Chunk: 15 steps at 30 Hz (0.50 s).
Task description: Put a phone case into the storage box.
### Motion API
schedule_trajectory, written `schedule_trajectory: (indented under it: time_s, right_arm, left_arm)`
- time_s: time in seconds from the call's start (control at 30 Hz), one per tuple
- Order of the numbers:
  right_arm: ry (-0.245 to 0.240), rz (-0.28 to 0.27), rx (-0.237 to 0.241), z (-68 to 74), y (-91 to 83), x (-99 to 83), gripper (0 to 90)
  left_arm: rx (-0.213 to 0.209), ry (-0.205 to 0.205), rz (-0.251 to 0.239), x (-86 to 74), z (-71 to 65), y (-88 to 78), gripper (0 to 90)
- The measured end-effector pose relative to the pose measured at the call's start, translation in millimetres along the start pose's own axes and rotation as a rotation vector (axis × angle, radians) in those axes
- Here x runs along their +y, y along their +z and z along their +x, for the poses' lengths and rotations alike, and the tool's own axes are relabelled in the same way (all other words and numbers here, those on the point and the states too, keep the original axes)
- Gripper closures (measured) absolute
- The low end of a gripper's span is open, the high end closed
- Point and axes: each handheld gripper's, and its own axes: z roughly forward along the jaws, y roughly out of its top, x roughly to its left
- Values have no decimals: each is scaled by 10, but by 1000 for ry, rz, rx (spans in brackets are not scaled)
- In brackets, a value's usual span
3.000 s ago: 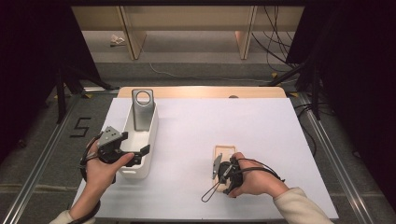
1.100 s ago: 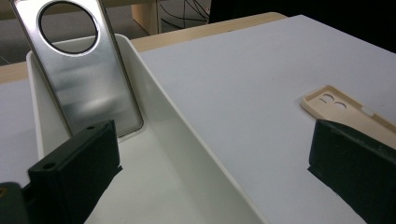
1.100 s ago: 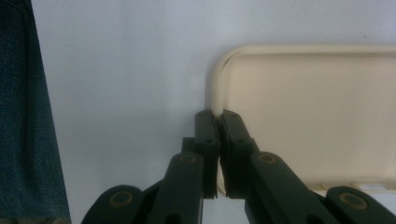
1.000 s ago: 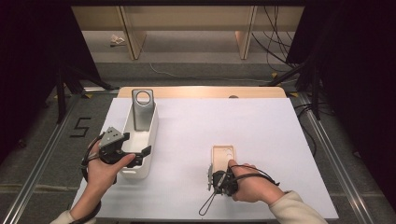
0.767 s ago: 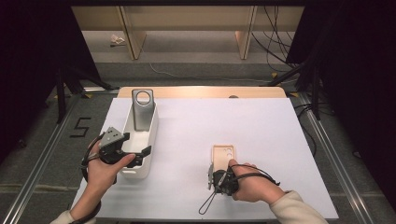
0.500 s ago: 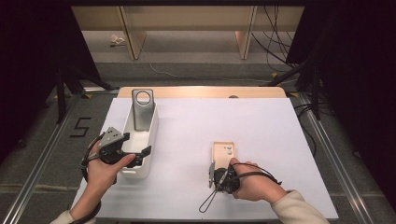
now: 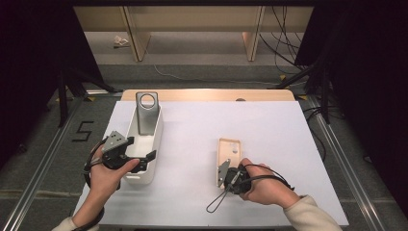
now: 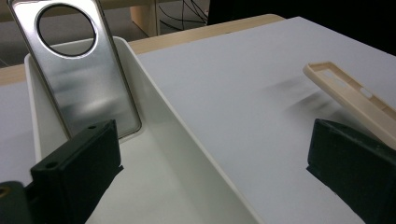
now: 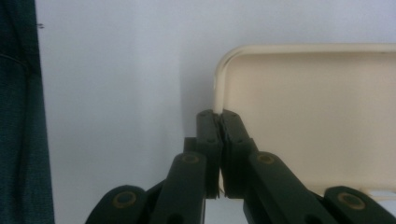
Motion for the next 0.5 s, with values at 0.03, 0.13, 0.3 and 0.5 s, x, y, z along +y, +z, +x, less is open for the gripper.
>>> schedule_trajectory:
  time_s: [0.03,0.13,0.3,0.5]
  right_arm:
    - [-7,-17,-4,-6,-3,-4,883]
    - [-12,-67,-13,-7,-16,-12,883]
    - [-5,-183,15,-20,-44,-40,883]
    - [-15,-298,21,-29,-72,-84,883]
  left_arm:
    - [-1,0,0,0,-1,0,21]
    - [-1,0,-1,1,-3,-2,21]
    - [-2,-2,-5,5,-2,-7,22]
    - [-8,0,-8,16,-21,-4,27]
